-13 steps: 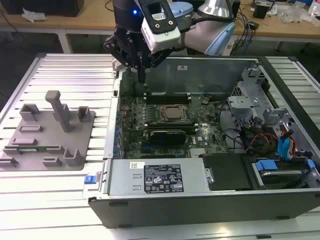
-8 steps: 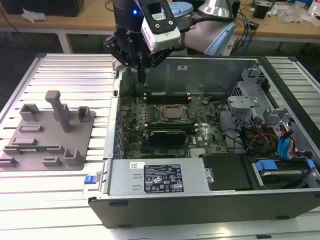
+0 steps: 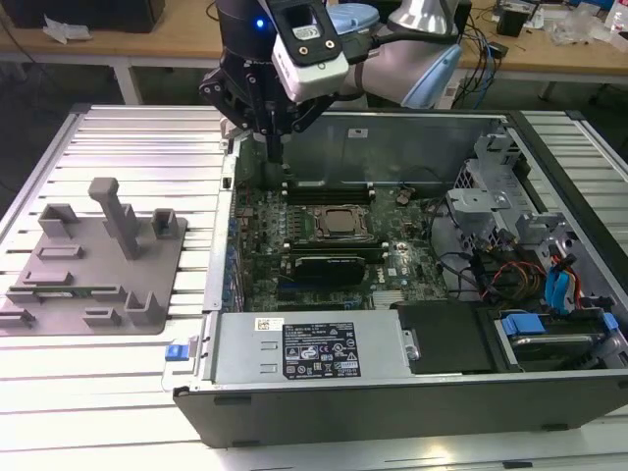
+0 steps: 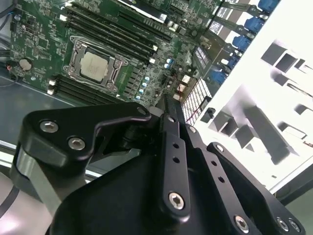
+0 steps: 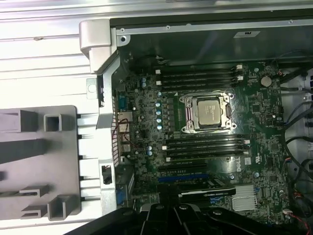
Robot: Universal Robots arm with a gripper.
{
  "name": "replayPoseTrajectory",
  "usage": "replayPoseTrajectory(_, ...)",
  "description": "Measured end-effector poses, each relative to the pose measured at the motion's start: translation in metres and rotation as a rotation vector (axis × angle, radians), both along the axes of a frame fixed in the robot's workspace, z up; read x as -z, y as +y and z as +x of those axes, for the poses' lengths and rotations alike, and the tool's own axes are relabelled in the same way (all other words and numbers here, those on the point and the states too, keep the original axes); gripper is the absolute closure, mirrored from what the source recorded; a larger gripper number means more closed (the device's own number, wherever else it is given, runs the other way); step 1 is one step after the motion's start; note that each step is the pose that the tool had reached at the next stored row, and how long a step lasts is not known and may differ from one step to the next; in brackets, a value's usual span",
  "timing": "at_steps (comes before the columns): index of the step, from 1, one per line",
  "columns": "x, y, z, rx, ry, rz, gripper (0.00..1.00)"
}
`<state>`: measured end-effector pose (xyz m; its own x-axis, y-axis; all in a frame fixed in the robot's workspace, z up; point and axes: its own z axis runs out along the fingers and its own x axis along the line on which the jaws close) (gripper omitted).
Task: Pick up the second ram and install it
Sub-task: 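Reach for the second ram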
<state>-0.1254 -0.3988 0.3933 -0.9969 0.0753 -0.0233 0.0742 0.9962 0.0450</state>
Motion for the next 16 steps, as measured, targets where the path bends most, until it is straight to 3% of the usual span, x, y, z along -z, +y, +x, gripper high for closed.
replayPoseTrajectory(9,0.0004,0.0000,-0.014,0.000,0.0000,0.0000,0.92)
replayPoseTrajectory(16,0.0011,0.0012,-0.039,0.000,-0.0001,0.0001,0.92)
